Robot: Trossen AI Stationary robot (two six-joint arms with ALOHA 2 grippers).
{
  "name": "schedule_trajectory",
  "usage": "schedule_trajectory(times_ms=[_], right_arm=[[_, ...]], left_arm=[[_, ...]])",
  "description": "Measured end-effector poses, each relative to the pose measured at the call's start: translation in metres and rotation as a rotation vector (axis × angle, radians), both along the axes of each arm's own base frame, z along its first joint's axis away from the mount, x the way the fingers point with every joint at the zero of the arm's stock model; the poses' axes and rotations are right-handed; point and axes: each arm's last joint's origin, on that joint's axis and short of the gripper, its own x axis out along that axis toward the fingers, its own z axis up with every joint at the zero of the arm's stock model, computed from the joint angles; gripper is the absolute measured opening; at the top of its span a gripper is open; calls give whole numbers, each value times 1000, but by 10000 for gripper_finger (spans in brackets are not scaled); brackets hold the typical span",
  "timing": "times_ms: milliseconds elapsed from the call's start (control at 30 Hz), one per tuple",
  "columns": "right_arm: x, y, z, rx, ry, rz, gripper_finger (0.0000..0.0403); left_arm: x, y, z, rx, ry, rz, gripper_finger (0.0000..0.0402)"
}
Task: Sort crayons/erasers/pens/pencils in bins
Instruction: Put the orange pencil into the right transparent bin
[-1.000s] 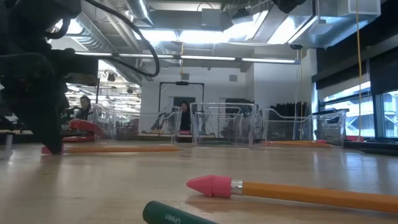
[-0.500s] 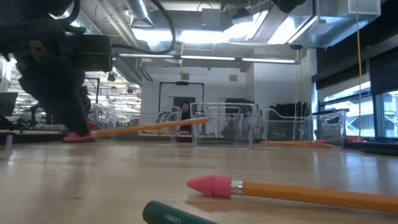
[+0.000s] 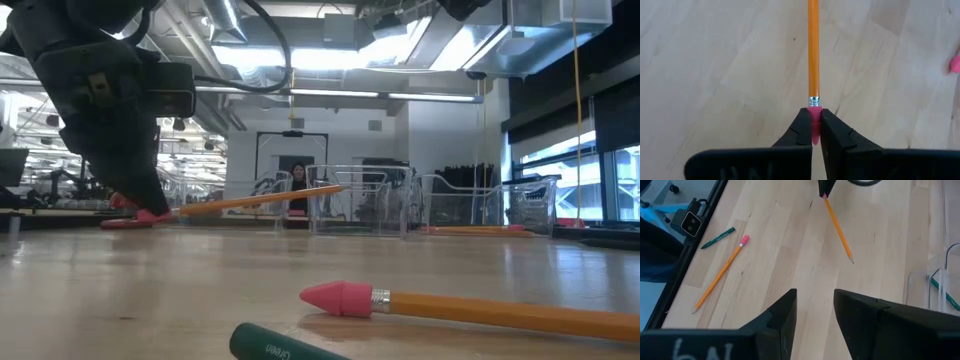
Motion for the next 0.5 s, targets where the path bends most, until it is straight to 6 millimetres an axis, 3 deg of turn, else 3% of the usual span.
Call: schedule_trajectory(times_ms=[500], right_arm=[[3, -1, 2, 22, -33, -88, 132]], left_arm=[[0, 0, 1, 10, -2, -14, 4]])
